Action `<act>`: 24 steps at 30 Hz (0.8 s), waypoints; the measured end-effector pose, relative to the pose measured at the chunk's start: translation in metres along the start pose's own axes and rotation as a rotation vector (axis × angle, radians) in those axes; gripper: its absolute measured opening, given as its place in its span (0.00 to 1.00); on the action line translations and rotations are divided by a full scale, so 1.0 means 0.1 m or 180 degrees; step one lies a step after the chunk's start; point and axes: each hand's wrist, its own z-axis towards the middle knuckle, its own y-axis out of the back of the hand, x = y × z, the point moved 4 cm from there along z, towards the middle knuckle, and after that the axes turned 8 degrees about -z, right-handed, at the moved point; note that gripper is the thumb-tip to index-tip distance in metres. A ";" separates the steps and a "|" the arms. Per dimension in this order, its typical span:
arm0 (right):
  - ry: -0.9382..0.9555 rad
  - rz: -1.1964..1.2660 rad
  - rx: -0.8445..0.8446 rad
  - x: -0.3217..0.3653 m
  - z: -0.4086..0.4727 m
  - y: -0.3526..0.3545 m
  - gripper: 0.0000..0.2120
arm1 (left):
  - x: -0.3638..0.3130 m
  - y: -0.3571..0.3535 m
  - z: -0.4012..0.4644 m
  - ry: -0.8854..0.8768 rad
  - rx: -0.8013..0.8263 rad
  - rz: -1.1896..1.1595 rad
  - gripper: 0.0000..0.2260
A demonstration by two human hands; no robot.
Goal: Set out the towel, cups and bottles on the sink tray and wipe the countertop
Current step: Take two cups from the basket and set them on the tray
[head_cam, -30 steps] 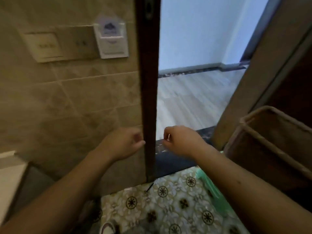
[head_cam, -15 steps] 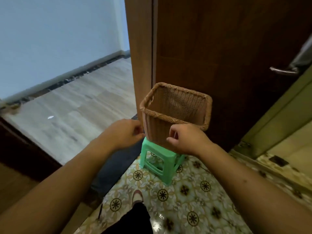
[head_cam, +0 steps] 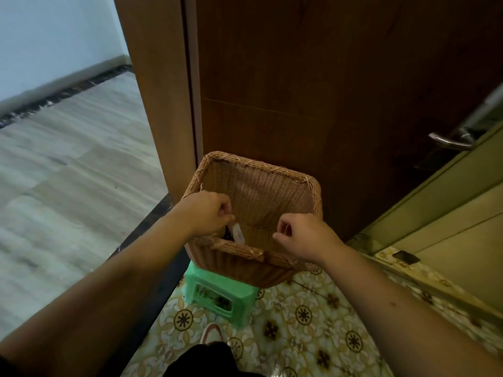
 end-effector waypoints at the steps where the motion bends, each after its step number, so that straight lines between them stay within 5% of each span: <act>1: -0.0010 0.0015 0.0038 -0.01 0.14 0.00 0.06 | 0.08 0.02 0.15 0.0030 0.0038 -0.0016 0.04; 12: -0.0114 0.0110 0.0424 -0.40 1.11 -0.22 0.05 | 0.41 -0.36 1.21 0.0254 0.0762 0.0130 0.09; 24: 0.0014 -0.0192 0.1570 -0.87 2.03 -1.39 0.05 | 0.41 -1.62 1.73 0.0642 0.1906 0.0521 0.13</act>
